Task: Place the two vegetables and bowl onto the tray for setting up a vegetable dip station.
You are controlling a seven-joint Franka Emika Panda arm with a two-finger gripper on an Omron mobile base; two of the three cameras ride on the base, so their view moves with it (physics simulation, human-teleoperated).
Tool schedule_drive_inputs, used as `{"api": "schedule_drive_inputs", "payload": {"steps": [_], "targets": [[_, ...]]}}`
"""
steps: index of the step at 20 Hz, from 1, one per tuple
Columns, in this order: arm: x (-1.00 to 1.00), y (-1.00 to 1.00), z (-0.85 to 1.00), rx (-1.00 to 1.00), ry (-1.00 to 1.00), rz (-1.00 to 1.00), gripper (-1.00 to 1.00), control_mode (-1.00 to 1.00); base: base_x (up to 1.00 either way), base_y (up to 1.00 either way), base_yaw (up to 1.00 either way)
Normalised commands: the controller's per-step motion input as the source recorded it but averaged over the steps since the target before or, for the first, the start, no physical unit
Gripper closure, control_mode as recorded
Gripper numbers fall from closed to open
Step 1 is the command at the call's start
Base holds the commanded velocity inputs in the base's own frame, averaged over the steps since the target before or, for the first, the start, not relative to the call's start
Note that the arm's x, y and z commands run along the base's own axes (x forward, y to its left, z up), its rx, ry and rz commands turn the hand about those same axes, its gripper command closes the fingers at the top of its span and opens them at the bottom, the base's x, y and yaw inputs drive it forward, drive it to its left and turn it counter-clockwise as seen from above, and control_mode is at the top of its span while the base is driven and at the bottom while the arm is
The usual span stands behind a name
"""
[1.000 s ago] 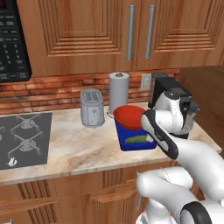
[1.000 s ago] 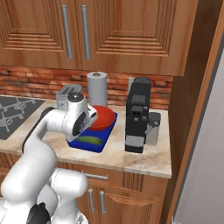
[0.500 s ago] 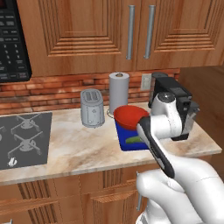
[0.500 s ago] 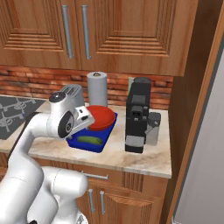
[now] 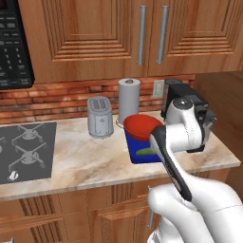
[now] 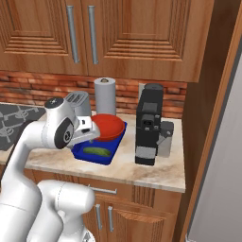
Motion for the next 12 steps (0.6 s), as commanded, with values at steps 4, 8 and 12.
{"api": "schedule_drive_inputs", "payload": {"steps": [4, 8, 12], "targets": [[-0.21, 0.00, 0.19, 0.14, 0.00, -0.12, -1.00, -1.00, 0.00, 0.00, 0.00], [-0.19, 0.02, 0.09, 0.10, -0.01, -0.08, -1.00, -1.00, 0.00, 0.00, 0.00], [-0.02, 0.00, 0.00, 0.01, -0.01, 0.00, -1.00, -1.00, 0.00, 0.00, 0.00]]}}
